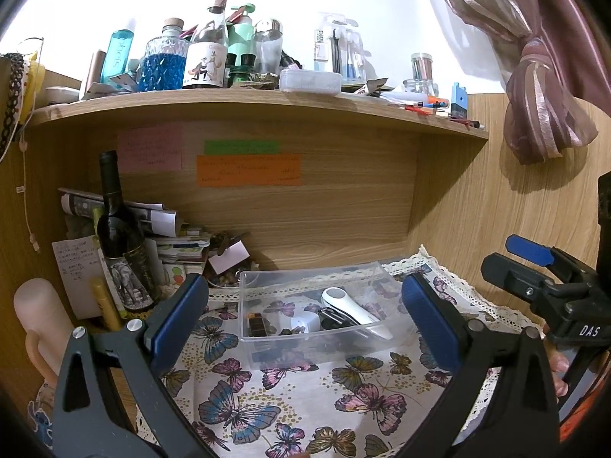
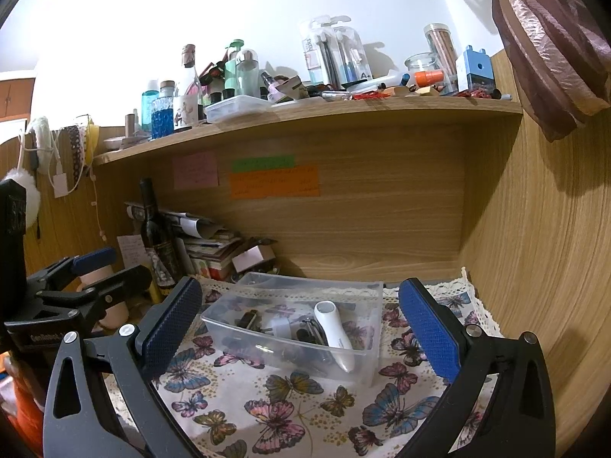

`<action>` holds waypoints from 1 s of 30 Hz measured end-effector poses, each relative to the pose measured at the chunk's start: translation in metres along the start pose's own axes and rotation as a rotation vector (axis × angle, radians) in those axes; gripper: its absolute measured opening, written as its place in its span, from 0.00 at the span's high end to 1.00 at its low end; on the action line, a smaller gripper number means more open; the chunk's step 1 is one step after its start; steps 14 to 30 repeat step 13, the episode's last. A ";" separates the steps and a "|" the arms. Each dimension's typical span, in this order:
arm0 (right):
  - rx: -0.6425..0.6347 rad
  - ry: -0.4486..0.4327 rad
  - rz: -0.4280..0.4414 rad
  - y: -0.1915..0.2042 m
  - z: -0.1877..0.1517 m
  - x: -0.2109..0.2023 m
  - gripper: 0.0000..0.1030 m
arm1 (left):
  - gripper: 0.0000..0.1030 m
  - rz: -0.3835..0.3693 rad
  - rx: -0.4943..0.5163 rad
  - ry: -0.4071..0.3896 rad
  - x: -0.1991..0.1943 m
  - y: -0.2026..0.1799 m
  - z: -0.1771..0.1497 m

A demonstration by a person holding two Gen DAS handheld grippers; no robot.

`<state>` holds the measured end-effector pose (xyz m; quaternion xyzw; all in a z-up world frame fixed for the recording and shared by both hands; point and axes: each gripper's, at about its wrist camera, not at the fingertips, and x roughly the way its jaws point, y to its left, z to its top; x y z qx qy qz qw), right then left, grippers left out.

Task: Organize rigid objects

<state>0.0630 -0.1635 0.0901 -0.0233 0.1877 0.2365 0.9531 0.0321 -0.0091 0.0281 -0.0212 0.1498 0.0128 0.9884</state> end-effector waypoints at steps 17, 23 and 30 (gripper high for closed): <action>-0.017 0.012 0.003 0.004 -0.001 0.006 0.00 | 0.00 -0.014 -0.003 0.008 0.001 0.002 0.000; -0.017 0.012 0.003 0.004 -0.001 0.006 0.00 | 0.00 -0.014 -0.003 0.008 0.001 0.002 0.000; -0.017 0.012 0.003 0.004 -0.001 0.006 0.00 | 0.00 -0.014 -0.003 0.008 0.001 0.002 0.000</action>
